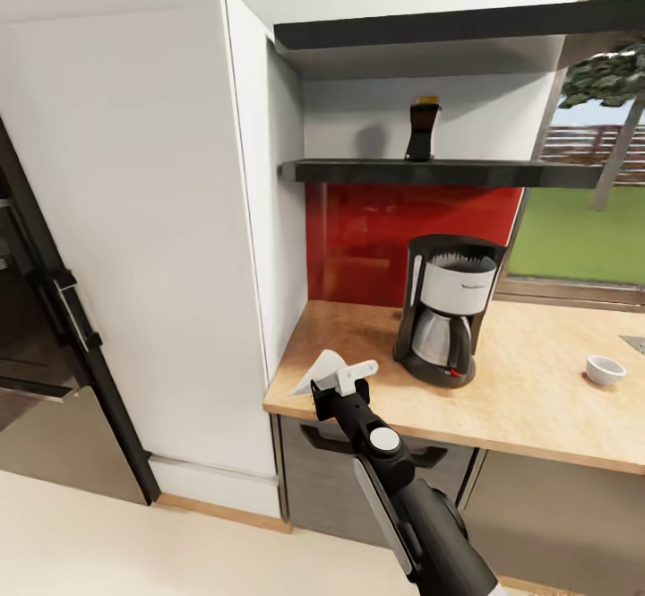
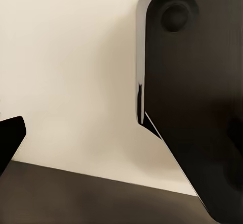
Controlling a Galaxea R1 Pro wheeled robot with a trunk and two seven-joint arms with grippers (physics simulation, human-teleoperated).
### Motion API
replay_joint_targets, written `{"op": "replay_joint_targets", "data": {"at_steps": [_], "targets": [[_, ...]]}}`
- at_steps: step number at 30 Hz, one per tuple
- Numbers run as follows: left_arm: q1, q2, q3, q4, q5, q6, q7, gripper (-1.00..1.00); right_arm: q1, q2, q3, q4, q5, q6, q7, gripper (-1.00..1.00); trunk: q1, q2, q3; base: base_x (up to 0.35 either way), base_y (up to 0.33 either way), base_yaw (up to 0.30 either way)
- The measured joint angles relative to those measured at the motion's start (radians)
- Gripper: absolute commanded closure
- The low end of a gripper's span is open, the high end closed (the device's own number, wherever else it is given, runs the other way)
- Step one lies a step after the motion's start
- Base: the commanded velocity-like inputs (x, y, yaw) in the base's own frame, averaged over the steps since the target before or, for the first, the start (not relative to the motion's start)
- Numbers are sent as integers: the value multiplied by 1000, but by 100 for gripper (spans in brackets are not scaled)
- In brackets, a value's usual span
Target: Set up a coffee station on the kitchen countertop: keep the coffee maker on the countertop, move the bottle of coffee from the kitchen shelf to the counter next to the coffee maker, place a paper coffee filter on top of the coffee maker, put the saucer next to the coffee maker with the coffee cup on the saucer, and place the electric kettle next to the coffee maker.
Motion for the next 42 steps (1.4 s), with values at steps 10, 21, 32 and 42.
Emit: {"op": "replay_joint_targets", "data": {"at_steps": [10,21,32,42], "targets": [[0,-1,-2,0,0,0,0,-100,0,0,0,1,0,0,0,100,1,0,6,-98,0,-280],[0,0,-1,0,0,0,0,-100,0,0,-3,2,0,0,0,100,0,0,8,-160,0,-149],[0,1,-1,0,0,0,0,-100,0,0,-3,3,0,0,0,100,0,0,8,-2,0,-6],[0,1,-1,0,0,0,0,-100,0,0,-3,1,-1,0,0,100,0,0,8,0,0,-237]]}}
